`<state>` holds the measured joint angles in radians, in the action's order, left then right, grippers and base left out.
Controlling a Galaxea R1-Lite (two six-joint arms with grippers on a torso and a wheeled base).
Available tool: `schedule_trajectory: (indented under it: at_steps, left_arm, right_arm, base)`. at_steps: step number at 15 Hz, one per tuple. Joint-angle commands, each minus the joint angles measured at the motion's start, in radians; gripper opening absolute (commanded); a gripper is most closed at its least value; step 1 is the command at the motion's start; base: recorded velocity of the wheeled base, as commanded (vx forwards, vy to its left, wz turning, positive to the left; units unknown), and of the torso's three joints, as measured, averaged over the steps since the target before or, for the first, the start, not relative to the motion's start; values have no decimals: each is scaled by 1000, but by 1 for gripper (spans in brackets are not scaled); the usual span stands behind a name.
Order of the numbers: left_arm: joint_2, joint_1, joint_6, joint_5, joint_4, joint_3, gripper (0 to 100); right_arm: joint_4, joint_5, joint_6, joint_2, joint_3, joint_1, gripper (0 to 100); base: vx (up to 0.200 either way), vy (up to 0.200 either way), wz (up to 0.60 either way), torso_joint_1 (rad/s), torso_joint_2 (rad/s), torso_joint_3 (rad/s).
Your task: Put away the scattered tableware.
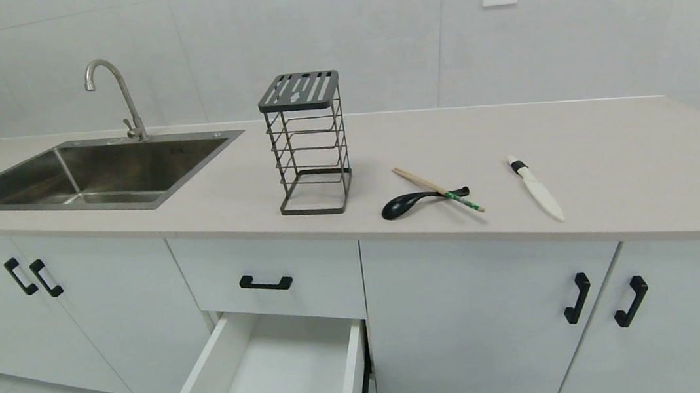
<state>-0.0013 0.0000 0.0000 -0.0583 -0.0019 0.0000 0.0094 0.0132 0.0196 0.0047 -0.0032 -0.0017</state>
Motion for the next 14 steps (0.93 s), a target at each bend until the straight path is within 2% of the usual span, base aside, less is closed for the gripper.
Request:
schedule_trajectory:
  at_steps: [1,4,8,12,14]
  left_arm:
    - [1,0,2,0,2,0,100]
    - [1,0,3,-2,2,0,100]
    - [1,0,3,-2,2,0,100]
    - [1,0,3,-2,2,0,100]
    - [1,0,3,-2,2,0,100]
  right_arm:
    - [1,1,0,1,2,0,0]
    - [1,1,-1,1,0,0,0]
    - [1,2,-1,0,0,0,0]
    - [0,2,-35,1,0,0,0]
    - [1,2,-15,1,2,0,0]
  base:
    - [200,0,0,349,-330,-159]
    - [0,0,0,139,-102,-59]
    - [0,0,0,13,-5,-5]
    - [0,0,600,4,-1,7]
    - [0,0,0,0,0,0]
